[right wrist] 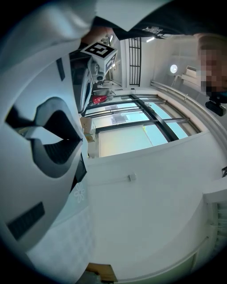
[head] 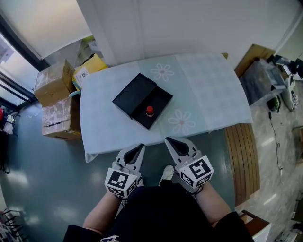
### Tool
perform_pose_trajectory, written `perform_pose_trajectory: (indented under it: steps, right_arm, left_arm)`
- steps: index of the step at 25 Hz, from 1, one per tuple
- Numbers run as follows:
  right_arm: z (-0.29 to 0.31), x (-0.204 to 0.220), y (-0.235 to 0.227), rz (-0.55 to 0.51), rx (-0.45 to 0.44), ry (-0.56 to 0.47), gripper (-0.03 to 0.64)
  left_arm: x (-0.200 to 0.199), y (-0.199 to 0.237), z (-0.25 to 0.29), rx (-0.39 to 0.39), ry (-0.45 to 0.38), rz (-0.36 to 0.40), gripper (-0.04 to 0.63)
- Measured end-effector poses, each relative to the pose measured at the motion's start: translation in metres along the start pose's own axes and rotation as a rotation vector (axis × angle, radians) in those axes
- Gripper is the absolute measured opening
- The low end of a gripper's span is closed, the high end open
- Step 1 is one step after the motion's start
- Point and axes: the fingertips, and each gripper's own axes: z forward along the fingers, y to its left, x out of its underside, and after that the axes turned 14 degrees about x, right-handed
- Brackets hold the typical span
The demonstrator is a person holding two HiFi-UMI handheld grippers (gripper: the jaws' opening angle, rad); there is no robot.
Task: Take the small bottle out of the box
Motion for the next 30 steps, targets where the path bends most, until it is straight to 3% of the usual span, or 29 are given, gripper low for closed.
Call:
perform_pose_trajectory:
  steps: [17, 30]
  right_arm:
    - [0.018, 0.001, -0.044, -0.002, -0.129, 0.021, 0.023]
    - [0.022, -0.001, -0.061, 0.017, -0.142, 0.018, 0.023]
  left_arm:
    - [-0.005, 0.003, 0.044, -0.138, -0.005, -0.019, 0.029]
    - [-0.011, 0.012, 0.061, -0.179, 0.001, 0.001, 0.029]
